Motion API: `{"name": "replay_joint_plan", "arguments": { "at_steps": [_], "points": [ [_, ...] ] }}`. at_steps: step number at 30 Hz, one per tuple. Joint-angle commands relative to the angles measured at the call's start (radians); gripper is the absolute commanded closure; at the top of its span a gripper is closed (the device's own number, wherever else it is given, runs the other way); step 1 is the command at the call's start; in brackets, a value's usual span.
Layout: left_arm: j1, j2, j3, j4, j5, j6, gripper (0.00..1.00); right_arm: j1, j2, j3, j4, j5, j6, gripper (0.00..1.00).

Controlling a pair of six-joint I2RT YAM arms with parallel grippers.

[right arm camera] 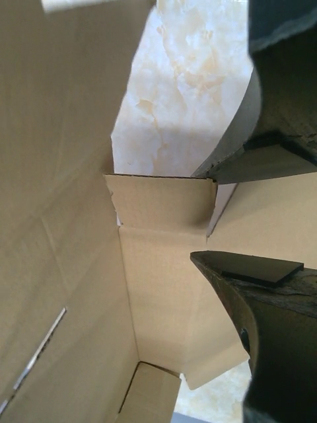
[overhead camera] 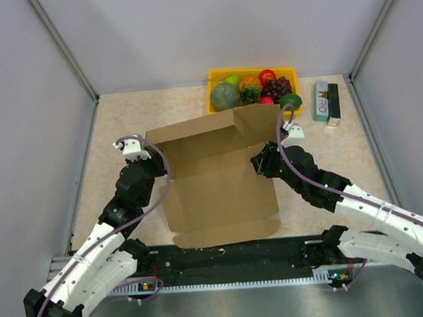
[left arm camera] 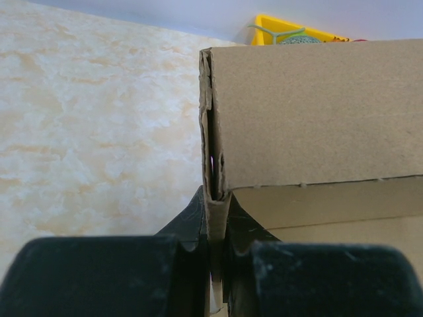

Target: Fold the paper box

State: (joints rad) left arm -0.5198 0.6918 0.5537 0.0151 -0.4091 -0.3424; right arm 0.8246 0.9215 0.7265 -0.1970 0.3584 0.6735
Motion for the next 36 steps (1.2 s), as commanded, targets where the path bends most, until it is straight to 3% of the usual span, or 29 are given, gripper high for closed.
{"name": "replay_joint_plan", "arguments": {
  "at_steps": [1, 10, 17, 27, 36],
  "points": [
    [-0.002, -0.001, 0.002, 0.055, 0.012, -0.009, 1.0, 0.059, 0.025, 0.051, 0.064, 0.071, -0.052, 0.55],
    [-0.003, 0.005, -0.005, 0.06, 0.03, -0.01, 1.0, 0.143, 0.16, 0.151, 0.01, 0.304, -0.141, 0.58],
    [-0.003, 0.0, -0.001, 0.054, 0.035, -0.006, 1.0, 0.166, 0.172, 0.117, 0.068, 0.369, -0.202, 0.76],
    [-0.003, 0.008, 0.003, 0.054, 0.059, -0.026, 1.0, 0.318, 0.318, 0.18, 0.116, 0.565, -0.38, 0.89],
    [-0.003, 0.0, -0.005, 0.049, 0.061, -0.032, 1.0, 0.381, 0.474, 0.188, 0.257, 0.771, -0.612, 0.9]
  ]
}}
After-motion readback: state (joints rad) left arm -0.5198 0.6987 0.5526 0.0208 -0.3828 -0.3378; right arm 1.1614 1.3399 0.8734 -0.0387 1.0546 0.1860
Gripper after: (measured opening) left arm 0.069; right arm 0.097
